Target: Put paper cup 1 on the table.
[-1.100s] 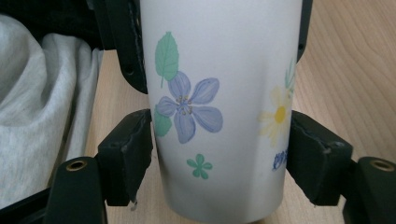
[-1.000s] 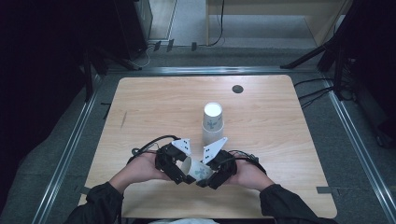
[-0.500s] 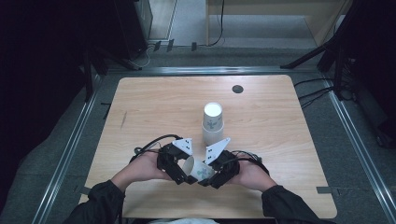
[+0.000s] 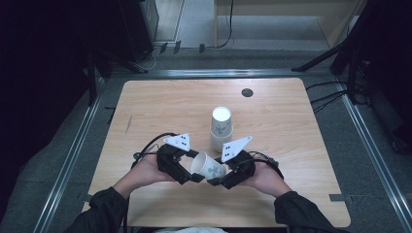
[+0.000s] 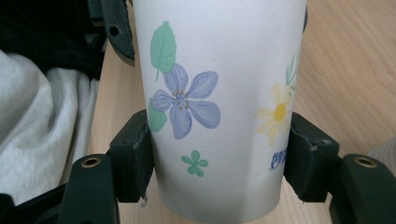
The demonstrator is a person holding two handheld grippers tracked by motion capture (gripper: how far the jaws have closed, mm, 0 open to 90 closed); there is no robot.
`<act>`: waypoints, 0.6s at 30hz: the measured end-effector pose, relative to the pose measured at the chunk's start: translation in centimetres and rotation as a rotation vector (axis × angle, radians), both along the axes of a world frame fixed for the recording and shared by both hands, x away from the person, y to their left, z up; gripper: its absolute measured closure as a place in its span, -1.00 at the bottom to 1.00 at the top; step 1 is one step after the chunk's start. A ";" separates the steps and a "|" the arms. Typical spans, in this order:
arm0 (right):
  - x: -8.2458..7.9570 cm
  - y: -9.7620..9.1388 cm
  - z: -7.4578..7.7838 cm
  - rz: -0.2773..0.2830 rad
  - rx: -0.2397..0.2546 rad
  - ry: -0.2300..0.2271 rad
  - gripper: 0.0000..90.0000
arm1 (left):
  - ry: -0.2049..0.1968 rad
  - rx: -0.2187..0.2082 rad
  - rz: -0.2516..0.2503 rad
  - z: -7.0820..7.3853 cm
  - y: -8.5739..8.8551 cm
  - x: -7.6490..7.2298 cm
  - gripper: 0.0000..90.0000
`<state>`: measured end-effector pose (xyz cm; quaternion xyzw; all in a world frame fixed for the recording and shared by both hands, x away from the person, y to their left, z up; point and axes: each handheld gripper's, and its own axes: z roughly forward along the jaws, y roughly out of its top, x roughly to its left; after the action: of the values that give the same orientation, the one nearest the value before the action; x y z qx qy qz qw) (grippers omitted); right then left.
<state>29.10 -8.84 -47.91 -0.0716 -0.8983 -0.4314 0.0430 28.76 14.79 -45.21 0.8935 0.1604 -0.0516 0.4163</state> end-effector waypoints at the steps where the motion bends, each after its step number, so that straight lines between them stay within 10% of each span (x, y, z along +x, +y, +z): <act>1: 0.0 -0.1 0.1 -0.006 0.014 0.004 -0.24 | 0.000 -0.013 0.003 0.1 0.0 0.0 -0.66; 18: 0.2 -0.3 0.9 -0.017 0.115 0.031 -0.24 | 0.053 -0.215 0.092 0.1 -0.1 -0.2 -0.61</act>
<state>29.35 -9.10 -47.04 -0.0833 -0.8706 -0.4814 0.0572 28.61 14.70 -45.07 0.8338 0.2056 -0.0728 0.5072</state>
